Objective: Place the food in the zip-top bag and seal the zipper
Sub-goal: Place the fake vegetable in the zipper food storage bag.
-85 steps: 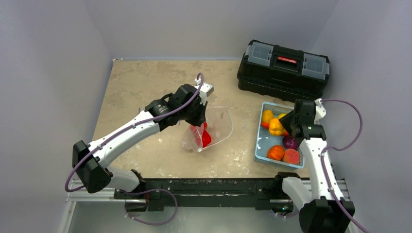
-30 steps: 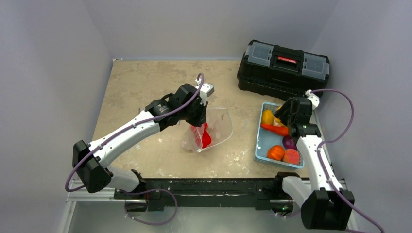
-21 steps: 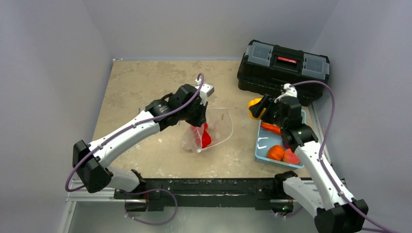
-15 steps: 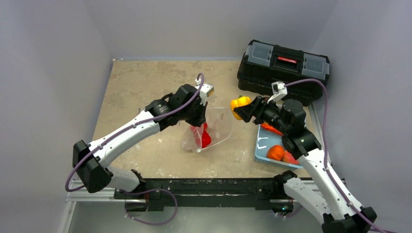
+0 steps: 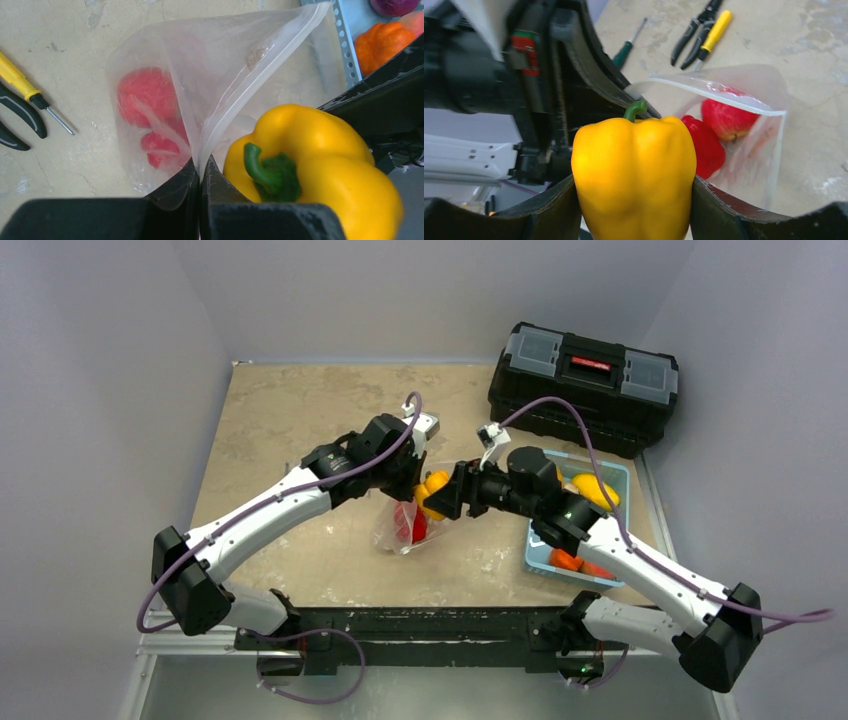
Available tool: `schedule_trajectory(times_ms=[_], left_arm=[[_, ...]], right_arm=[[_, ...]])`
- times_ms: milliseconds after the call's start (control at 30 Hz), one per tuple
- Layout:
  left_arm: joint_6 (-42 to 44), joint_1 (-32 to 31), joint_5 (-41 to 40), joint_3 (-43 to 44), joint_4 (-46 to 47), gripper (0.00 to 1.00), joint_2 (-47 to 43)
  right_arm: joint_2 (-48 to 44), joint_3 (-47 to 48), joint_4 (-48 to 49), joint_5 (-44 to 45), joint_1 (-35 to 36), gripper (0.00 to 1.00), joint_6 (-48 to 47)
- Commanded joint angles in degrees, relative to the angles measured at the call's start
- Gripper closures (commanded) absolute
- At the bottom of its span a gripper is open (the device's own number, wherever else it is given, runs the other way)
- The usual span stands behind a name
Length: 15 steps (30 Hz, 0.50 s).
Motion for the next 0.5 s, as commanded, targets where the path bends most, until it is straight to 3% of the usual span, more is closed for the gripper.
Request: schedule_trajectory(times_ms=[0,100,200,300,467], left_arm=[[-0.6,0.0,0.1,0.9,1.7,1.0,-1.1],[-0.6,0.0,0.5,0.8,1.9,1.0,-1.0],[-0.6,0.0,0.4,0.9,1.8,1.0,-1.0],[-0.6,0.0,0.3,0.9,1.7,1.0,-1.3],[-0.7,0.0,0.1,0.9,1.8,1.0,-1.4]], right_arm=[[3.5,5.2,-3.7,13.0,3.3,0.78,0.0],[6.3,6.1,-4.6,13.1,4.0,0.63,0.4],[7.0,6.5,-4.4,14.6,4.3,0.37,1.0],[7.4,7.7,-6.7,18.2,4.4,0.17,1.2],[8.7,10.6,-11.5,21.7,4.3,0.09,0.9]])
